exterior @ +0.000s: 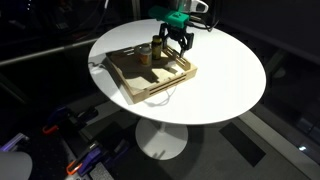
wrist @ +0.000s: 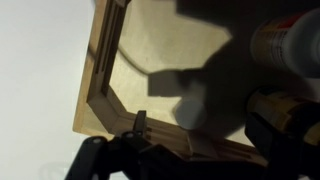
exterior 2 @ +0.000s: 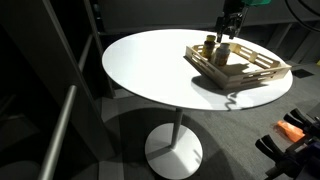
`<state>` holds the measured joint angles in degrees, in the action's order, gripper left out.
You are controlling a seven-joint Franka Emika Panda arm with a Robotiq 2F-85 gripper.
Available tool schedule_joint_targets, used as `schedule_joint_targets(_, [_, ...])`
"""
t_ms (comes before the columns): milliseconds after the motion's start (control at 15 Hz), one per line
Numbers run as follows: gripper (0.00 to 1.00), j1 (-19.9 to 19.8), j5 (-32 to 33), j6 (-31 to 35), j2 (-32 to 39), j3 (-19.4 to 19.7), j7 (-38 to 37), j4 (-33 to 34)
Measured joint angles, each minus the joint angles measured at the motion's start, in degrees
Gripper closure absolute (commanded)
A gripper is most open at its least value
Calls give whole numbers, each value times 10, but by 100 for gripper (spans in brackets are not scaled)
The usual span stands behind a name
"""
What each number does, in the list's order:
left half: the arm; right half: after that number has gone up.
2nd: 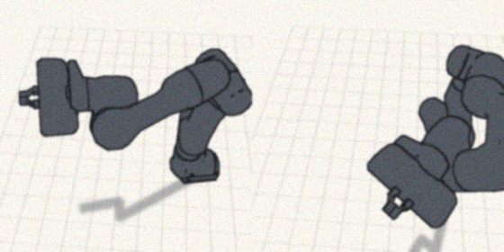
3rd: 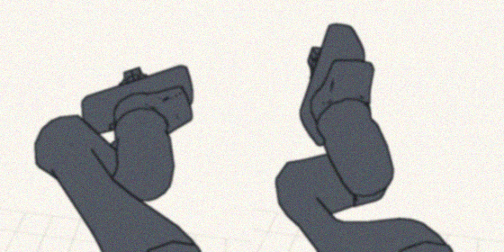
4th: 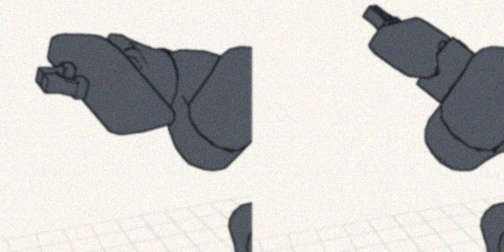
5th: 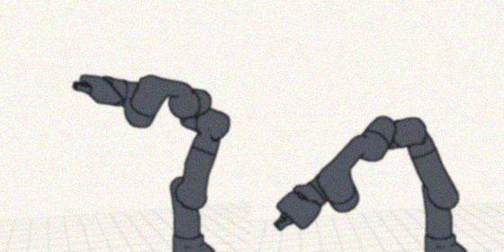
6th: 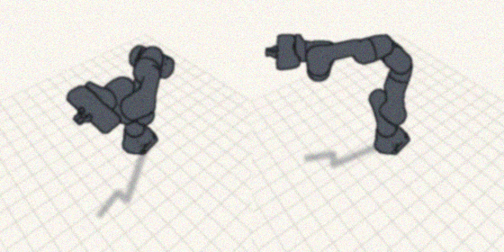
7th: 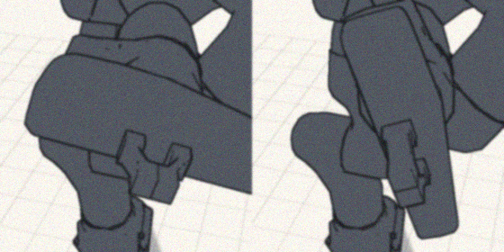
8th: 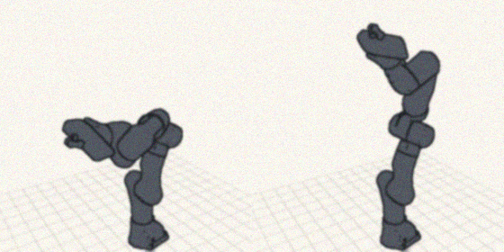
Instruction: Put the lid on top of the white bottle
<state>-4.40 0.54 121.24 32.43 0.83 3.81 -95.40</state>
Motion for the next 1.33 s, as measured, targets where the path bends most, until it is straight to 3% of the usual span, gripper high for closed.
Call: schedule_joint_targets(1333, [0,7,0,-4,51,3,-61,39])
